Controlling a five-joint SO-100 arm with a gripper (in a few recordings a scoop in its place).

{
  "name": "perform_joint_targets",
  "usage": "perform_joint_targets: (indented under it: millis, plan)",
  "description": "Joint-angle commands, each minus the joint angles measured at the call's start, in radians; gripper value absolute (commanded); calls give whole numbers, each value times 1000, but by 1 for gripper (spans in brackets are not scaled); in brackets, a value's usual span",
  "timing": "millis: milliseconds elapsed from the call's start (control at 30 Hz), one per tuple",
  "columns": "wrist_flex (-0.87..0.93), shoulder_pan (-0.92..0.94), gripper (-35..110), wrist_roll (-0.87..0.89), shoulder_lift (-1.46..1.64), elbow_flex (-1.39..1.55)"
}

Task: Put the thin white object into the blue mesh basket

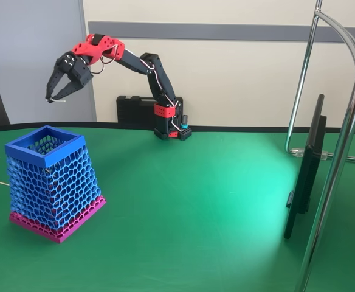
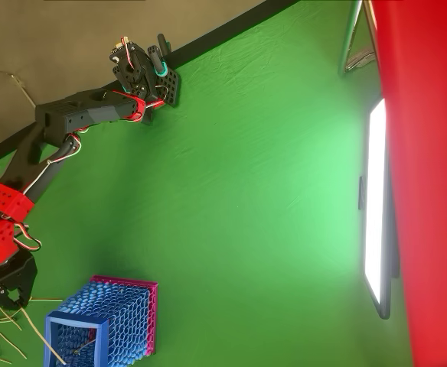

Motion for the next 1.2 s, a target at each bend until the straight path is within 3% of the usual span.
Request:
perform_joint_targets:
  millis: [0,500,767,1167]
  plan:
    - [-44,-32,4,0,-3,-15]
    - [-408,-117,1,-57,-54,124]
    - [-448,-146,4,-77,-123,89]
    - [-408,-167,22,-158,-89,92]
